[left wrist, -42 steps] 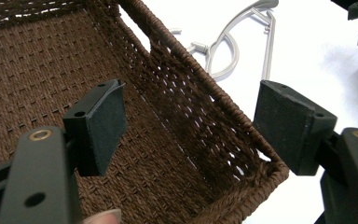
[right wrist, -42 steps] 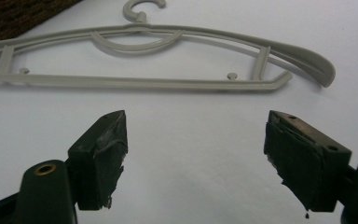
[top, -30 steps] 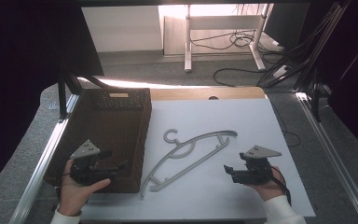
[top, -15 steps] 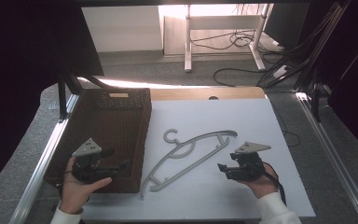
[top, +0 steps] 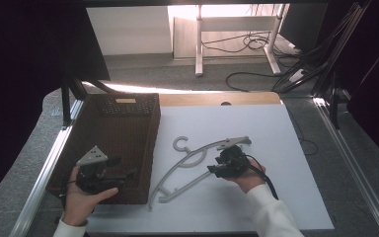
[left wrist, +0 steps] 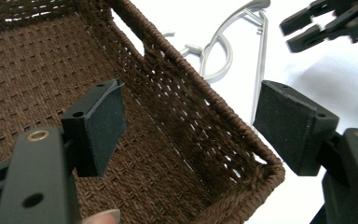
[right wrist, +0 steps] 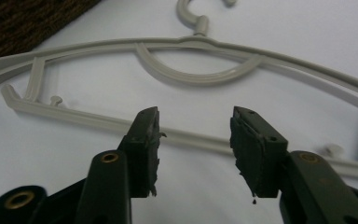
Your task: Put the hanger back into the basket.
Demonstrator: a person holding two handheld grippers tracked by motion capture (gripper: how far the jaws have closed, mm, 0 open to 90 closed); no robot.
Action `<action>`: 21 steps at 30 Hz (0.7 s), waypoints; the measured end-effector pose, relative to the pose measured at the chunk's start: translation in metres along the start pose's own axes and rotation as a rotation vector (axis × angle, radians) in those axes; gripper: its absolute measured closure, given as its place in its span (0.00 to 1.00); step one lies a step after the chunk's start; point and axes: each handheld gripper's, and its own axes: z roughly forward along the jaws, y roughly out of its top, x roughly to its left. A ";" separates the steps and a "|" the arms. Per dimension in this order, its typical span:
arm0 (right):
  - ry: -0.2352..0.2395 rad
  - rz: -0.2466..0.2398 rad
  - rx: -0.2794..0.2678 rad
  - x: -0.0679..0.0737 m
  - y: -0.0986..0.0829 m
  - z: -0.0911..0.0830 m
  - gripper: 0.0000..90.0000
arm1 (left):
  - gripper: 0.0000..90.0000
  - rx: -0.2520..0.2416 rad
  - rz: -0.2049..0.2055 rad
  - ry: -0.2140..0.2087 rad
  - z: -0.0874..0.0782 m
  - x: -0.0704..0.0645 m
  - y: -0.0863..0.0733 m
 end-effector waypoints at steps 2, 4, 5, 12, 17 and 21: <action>0.021 -0.010 0.035 0.001 0.005 0.011 0.72 | 0.27 0.002 0.000 0.003 0.000 0.000 0.000; 0.030 -0.011 0.064 0.003 0.011 0.022 0.82 | 0.27 0.003 0.000 0.004 0.000 0.000 -0.001; 0.037 -0.016 0.081 0.005 0.013 0.027 0.87 | 0.27 0.004 0.001 0.004 0.000 0.000 -0.001; 0.049 -0.074 0.178 0.014 0.022 0.053 0.99 | 0.27 0.012 0.006 0.010 0.002 0.000 -0.002; 0.039 -0.090 0.216 0.015 0.018 0.058 1.00 | 0.27 0.014 0.005 0.014 0.001 0.001 -0.002; 0.043 -0.098 0.222 0.016 0.015 0.053 1.00 | 0.27 0.009 0.009 0.016 0.002 0.001 -0.002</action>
